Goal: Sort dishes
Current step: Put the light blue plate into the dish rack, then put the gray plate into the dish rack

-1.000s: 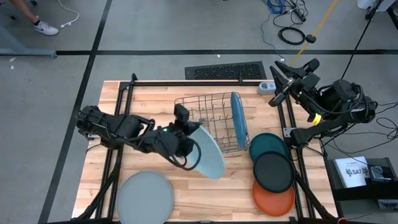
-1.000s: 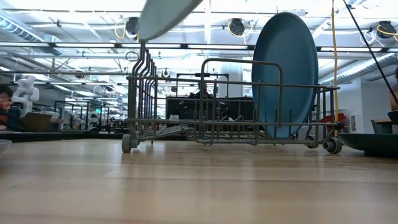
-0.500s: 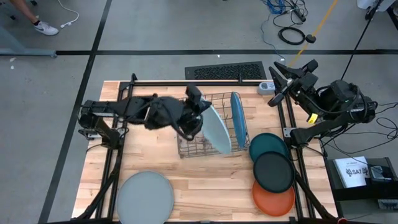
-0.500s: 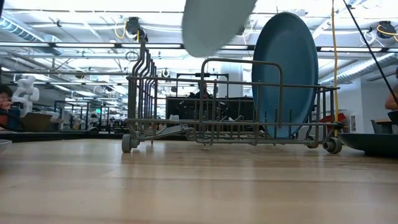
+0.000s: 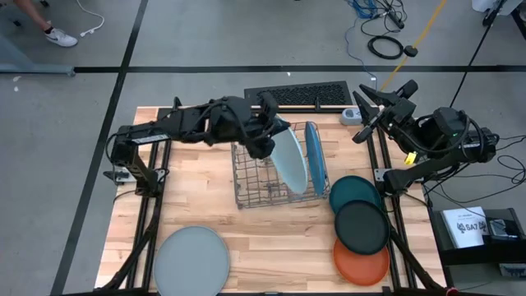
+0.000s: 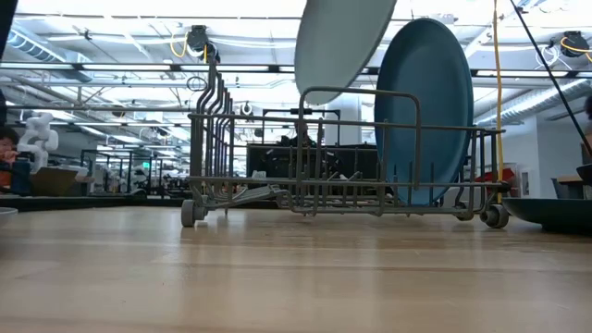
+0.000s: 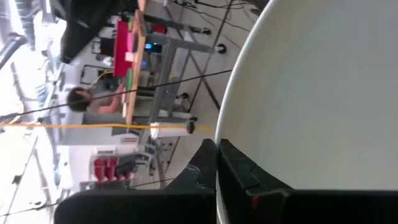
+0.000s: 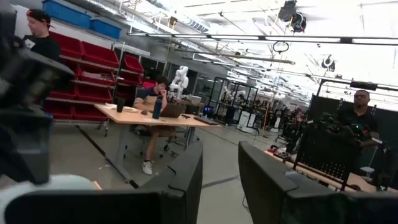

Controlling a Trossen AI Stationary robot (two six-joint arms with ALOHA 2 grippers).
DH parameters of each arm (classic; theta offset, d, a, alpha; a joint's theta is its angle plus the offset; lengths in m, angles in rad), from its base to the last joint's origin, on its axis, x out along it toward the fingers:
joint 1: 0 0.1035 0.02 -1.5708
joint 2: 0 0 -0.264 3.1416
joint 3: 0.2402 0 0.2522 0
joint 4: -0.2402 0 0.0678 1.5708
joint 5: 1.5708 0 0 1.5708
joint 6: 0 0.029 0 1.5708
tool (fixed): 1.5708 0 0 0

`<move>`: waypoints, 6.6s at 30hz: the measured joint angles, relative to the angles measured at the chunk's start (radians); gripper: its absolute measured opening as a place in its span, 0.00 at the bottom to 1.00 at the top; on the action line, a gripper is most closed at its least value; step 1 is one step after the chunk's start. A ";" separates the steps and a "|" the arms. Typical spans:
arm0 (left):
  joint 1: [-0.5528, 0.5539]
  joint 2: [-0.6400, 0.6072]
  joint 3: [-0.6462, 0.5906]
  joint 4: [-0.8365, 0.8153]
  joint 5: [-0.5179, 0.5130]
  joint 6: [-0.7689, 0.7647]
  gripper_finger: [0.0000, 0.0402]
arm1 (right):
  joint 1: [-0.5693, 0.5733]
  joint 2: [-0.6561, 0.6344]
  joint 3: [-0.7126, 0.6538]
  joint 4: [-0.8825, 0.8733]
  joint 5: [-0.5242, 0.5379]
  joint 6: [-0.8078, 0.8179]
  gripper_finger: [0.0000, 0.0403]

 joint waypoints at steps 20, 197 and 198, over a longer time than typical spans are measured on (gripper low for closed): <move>0.048 0.004 -0.482 0.735 0.085 0.201 0.00 | 0.000 -0.039 0.000 -0.002 0.001 -0.027 0.24; 0.017 0.134 -0.521 0.808 -0.094 -0.422 0.54 | -0.002 0.005 0.000 -0.076 -0.003 0.105 0.24; 0.017 0.134 -0.521 0.787 -0.089 -0.426 0.54 | -0.002 0.005 0.000 -0.076 -0.003 0.105 0.24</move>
